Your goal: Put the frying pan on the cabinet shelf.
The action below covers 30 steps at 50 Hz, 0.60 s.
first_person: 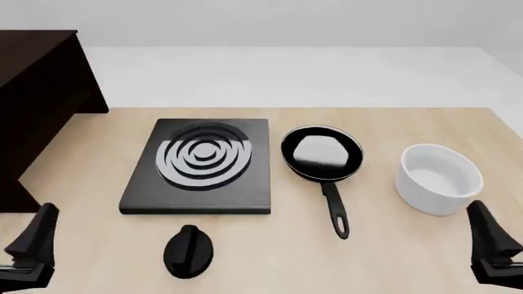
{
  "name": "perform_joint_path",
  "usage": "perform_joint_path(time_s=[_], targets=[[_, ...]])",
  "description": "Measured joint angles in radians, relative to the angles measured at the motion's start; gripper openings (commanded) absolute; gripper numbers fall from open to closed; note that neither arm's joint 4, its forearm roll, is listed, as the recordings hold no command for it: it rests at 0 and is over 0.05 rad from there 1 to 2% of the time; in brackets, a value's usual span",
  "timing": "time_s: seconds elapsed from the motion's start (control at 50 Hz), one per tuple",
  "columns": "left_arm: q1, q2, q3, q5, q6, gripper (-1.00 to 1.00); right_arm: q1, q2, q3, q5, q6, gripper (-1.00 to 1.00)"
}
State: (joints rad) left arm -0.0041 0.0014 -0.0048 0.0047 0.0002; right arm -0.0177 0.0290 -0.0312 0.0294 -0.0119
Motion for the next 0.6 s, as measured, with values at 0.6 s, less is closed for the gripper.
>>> perform_joint_path(time_s=[0.6], targets=[[-0.058, 0.003, -0.2, 0.27, 0.017, 1.0, 0.102, 0.149, -0.252, 0.151, -0.044, 1.0]])
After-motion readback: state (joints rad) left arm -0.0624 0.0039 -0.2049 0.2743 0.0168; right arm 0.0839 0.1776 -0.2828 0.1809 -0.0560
